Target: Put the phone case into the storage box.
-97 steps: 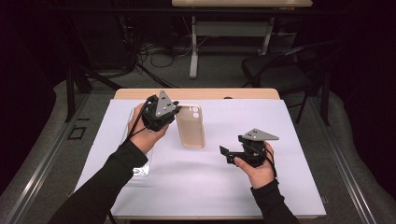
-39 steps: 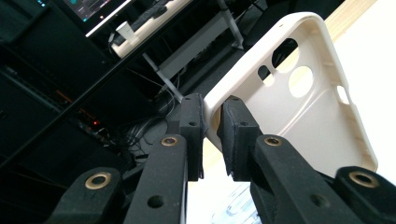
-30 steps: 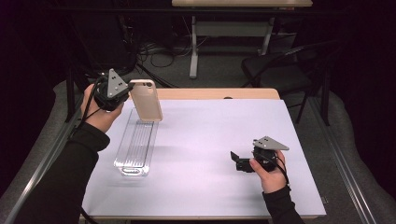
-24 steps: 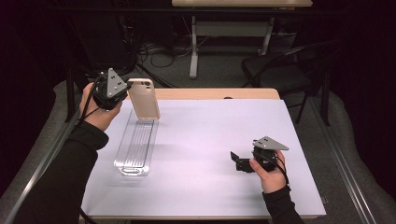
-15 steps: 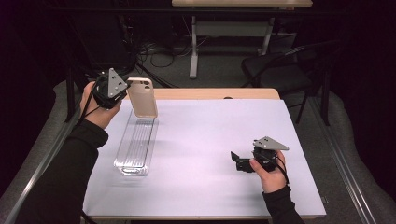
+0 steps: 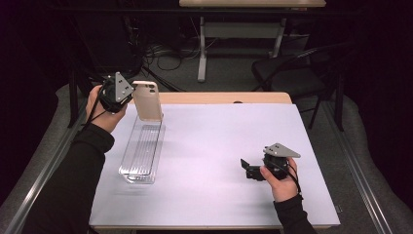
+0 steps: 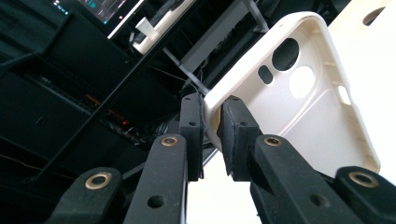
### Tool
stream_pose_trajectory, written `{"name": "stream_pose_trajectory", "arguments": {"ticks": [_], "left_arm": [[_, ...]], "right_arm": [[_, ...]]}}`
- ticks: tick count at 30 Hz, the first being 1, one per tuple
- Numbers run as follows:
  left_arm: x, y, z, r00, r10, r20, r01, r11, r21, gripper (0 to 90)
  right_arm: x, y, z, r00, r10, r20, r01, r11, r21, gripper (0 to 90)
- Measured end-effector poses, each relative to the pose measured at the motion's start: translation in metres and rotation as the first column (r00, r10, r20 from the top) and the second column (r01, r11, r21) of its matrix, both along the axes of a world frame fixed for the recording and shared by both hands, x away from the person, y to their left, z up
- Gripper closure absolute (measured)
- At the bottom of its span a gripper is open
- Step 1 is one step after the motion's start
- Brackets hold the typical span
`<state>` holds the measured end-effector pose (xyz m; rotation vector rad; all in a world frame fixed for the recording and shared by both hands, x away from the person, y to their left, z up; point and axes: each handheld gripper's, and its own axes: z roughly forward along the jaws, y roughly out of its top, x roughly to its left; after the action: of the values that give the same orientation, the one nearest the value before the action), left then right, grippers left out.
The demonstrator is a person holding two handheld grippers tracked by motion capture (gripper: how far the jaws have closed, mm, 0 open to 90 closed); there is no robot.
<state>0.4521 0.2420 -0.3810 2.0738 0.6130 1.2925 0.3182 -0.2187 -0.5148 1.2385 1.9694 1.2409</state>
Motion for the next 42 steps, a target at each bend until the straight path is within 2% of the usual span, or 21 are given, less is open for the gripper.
{"name": "stream_pose_trajectory", "arguments": {"ticks": [10,15,28,37,42], "left_arm": [[0.009,0.009,-0.012,0.9994,0.033,0.009,-0.033,0.9994,-0.008,80.4],[0.014,0.011,-0.019,0.9992,0.039,0.002,-0.039,0.9992,-0.009,80.4],[0.024,0.008,-0.041,0.9987,0.052,-0.003,-0.052,0.9987,0.002,80.4],[0.028,0.006,-0.054,0.9986,0.053,-0.008,-0.053,0.9985,-0.012,80.4],[0.030,0.004,-0.060,0.9985,0.054,-0.007,-0.054,0.9985,0.000,80.4]], "right_arm": [[0.000,0.002,-0.001,1.0000,0.003,-0.002,-0.003,1.000,-0.002,0.0],[0.000,0.002,-0.002,0.9999,0.006,-0.008,-0.007,1.000,-0.005,0.0],[0.000,0.003,-0.004,0.9998,0.008,-0.016,-0.008,1.000,-0.009,0.2],[0.000,0.004,-0.006,0.9997,0.011,-0.020,-0.011,1.000,-0.011,0.3],[0.001,0.005,-0.007,0.9996,0.013,-0.023,-0.013,1.000,-0.011,0.4]]}}
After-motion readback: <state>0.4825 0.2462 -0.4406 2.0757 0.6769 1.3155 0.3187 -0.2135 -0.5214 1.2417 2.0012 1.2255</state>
